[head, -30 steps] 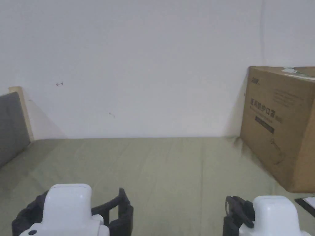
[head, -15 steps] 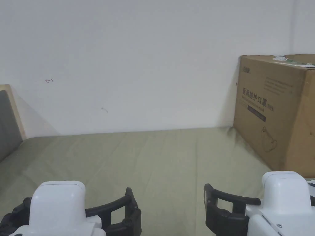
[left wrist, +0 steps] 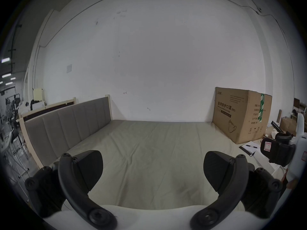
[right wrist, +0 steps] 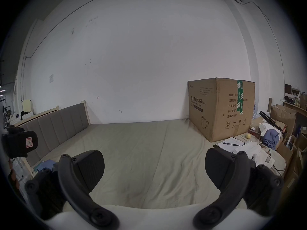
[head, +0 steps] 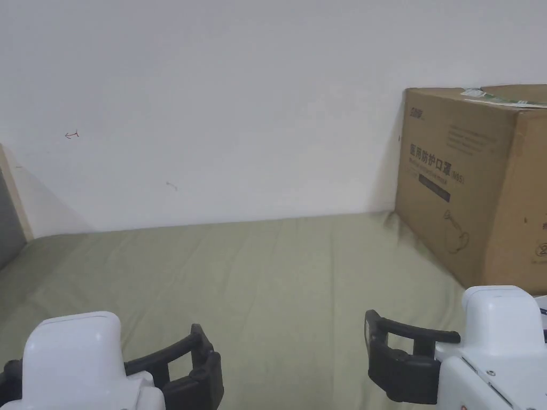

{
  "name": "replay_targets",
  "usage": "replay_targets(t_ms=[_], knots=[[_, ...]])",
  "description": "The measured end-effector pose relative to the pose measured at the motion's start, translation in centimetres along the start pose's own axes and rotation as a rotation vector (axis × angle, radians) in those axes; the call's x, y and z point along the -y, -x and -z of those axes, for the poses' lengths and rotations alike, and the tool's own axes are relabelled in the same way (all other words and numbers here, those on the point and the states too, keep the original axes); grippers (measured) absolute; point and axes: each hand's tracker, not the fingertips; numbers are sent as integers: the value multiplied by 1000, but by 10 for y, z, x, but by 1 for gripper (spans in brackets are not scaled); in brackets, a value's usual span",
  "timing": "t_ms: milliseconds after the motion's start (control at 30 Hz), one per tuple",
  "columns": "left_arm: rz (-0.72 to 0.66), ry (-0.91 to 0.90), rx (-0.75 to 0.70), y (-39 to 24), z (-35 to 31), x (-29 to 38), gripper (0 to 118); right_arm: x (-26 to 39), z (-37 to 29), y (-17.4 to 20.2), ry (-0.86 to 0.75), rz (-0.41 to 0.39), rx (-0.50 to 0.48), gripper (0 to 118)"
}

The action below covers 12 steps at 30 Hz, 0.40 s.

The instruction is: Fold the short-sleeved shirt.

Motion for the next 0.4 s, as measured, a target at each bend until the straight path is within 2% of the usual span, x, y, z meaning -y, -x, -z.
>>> replay_targets(t_ms=[400], knots=[[-4,-11,46,0,0,-4,118,2,0,0,5,3,-2,118]])
